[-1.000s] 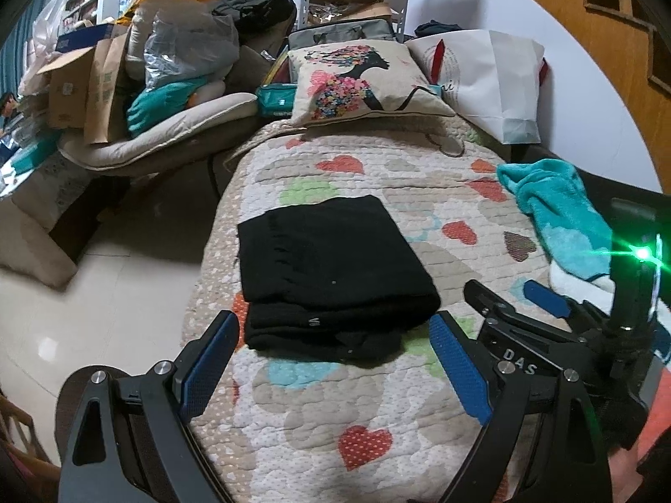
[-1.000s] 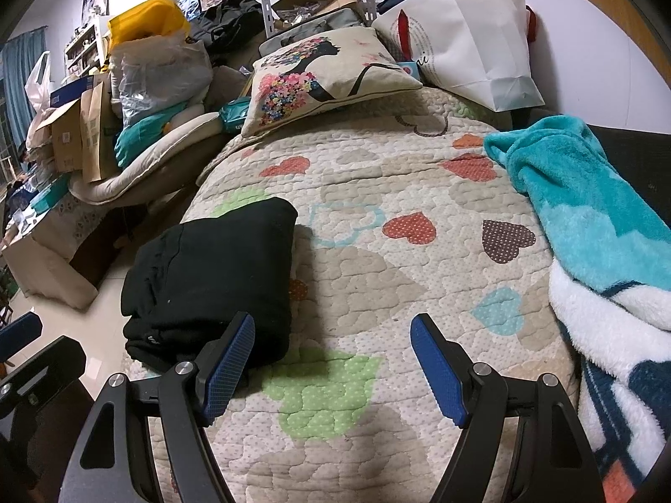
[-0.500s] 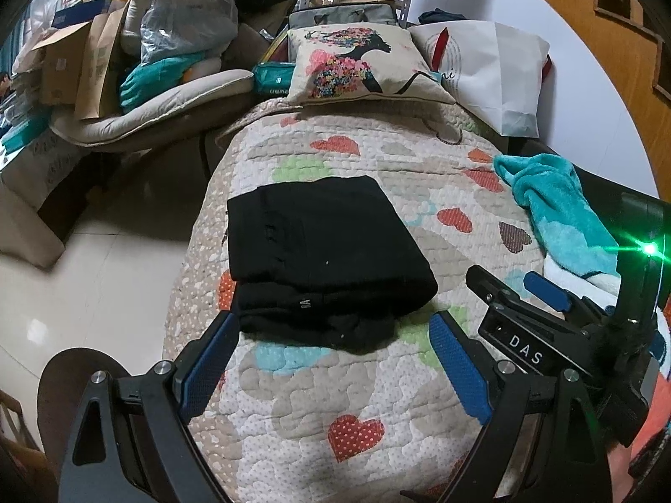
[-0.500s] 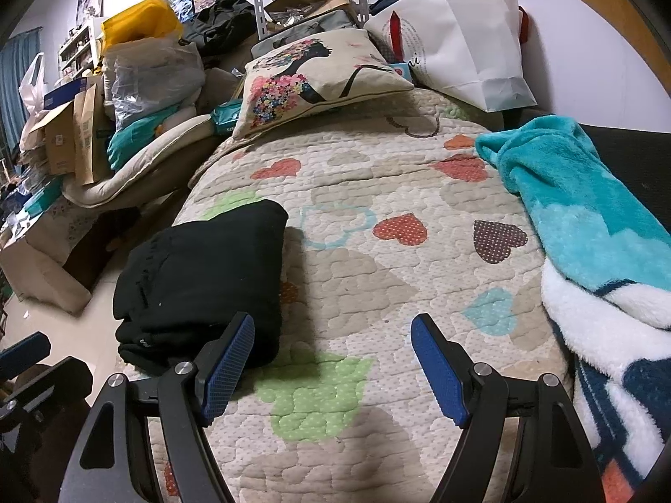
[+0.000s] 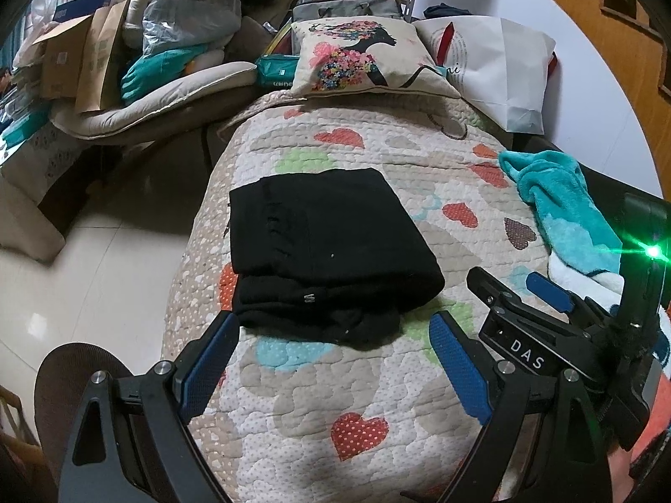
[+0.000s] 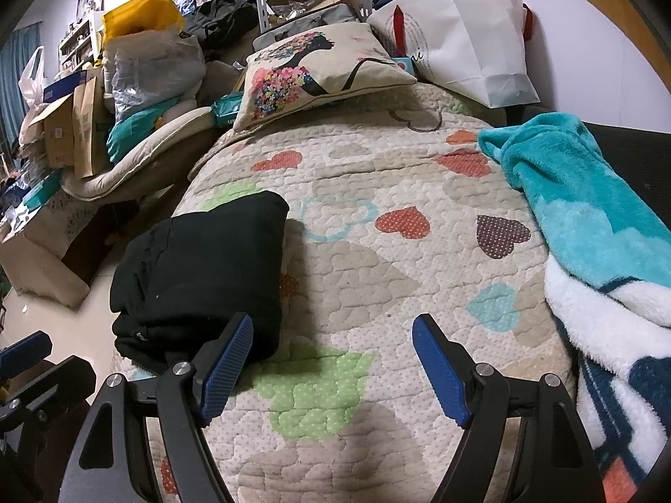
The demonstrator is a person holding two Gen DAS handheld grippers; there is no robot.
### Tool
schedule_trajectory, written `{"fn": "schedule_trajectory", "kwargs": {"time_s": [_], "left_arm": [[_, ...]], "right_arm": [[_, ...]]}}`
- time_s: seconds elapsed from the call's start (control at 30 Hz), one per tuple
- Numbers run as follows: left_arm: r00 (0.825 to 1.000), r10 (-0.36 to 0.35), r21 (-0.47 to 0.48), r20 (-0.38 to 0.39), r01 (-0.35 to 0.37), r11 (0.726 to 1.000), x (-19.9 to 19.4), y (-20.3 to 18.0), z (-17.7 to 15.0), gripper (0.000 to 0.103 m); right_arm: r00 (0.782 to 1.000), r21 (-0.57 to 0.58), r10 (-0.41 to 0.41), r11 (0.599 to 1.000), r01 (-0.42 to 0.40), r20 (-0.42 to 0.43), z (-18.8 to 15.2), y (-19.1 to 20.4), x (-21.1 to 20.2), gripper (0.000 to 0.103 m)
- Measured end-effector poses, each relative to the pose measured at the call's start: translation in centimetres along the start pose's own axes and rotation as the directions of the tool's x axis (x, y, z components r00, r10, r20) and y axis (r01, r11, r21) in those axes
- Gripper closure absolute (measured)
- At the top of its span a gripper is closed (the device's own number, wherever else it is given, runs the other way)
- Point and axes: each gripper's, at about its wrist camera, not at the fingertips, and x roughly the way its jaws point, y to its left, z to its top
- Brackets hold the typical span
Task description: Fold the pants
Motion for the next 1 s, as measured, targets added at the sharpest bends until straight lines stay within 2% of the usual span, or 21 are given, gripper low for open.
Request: {"fn": "schedule_trajectory", "kwargs": {"time_s": [0.17,0.33,0.43,0.53,0.6,0.7,0.77,0.83,1.0], "left_arm": [[1.000,0.018,-0.040,-0.009,-0.019,0.999,1.0,1.7,0.5,0.011],[0.997,0.053,-0.187,-0.048,-0.061,0.980,2.2,6.9,2.1,0.011],[0.994,0.089,-0.213,-0.058,-0.099,0.972,1.8,9.1,3.0,0.011],[0.988,0.145,-0.195,-0.045,-0.151,0.969,0.8,9.9,3.8,0.011],[0.986,0.157,-0.205,-0.053,-0.165,0.965,0.6,10.1,4.4,0.011],[0.990,0.095,-0.266,-0.104,-0.120,0.956,1.5,10.4,5.2,0.011],[0.988,0.050,-0.314,-0.148,-0.095,0.945,2.6,10.7,5.9,0.011],[0.987,0.022,-0.328,-0.160,-0.074,0.942,3.7,10.7,6.6,0.011],[0.985,0.024,-0.249,-0.171,-0.067,0.966,7.9,10.2,8.5,0.011]], "right_arm": [[1.000,-0.011,0.009,1.000,-0.009,-0.016,-0.2,0.2,0.3,0.020],[0.997,0.013,0.063,0.998,-0.062,-0.050,1.1,0.1,0.4,0.020],[0.994,0.040,0.108,0.993,-0.108,-0.010,3.3,0.0,-0.9,0.020],[0.989,0.045,0.140,0.989,-0.142,0.040,5.2,0.0,-2.5,0.020],[0.984,0.048,0.168,0.984,-0.170,0.053,6.0,0.1,-3.2,0.019],[0.972,0.060,0.230,0.971,-0.233,0.047,7.2,0.0,-4.4,0.018],[0.967,0.052,0.252,0.966,-0.253,0.027,8.1,0.2,-4.5,0.017],[0.964,0.022,0.266,0.964,-0.266,-0.005,9.4,0.7,-4.2,0.016],[0.970,-0.046,0.231,0.971,-0.235,-0.070,12.1,1.5,-1.3,0.015]]}}
